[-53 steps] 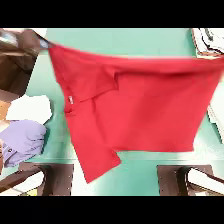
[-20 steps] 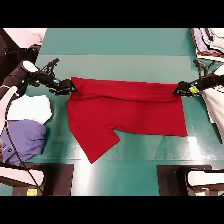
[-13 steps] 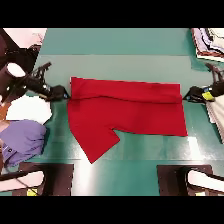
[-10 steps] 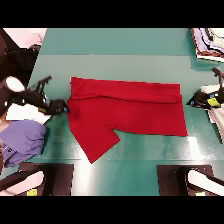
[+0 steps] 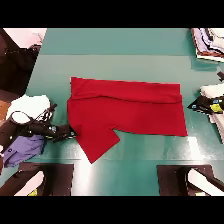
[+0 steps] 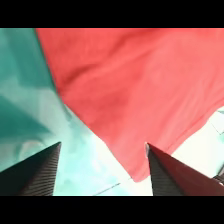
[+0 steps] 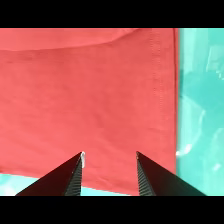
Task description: Fold the shirts.
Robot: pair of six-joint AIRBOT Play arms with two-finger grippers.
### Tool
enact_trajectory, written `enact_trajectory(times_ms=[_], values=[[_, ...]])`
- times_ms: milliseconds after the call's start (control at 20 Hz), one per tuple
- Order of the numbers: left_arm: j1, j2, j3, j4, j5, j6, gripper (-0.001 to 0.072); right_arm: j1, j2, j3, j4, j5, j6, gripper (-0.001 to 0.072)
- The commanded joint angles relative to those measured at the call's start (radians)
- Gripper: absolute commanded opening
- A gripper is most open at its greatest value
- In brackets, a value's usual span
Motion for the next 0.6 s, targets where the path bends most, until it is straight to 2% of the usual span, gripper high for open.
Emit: enact_trajectory(times_ms=[0,150,300,400,550], values=[[-0.010,0.012,-0.064,-0.049,0.037,0.022,0.0595,-0.002,0.005,-0.003,0.053,0.000,-0.005,0.0385],[-0.132,0.011,-0.068,-0.080,0.141,0.021,0.0595,-0.002,0.005,-0.003,0.053,0.005,-0.005,0.0385],[-0.221,0.011,-0.065,-0.090,0.245,-0.062,0.0582,-0.003,0.005,-0.004,0.045,0.032,-0.019,0.0385],[-0.221,0.011,-0.061,-0.095,0.248,-0.077,0.0026,-0.025,0.005,-0.006,0.035,0.084,-0.047,0.0385],[-0.221,0.011,-0.023,-0.094,0.210,-0.027,0.0028,-0.099,0.007,-0.021,-0.053,0.158,-0.047,0.0385]])
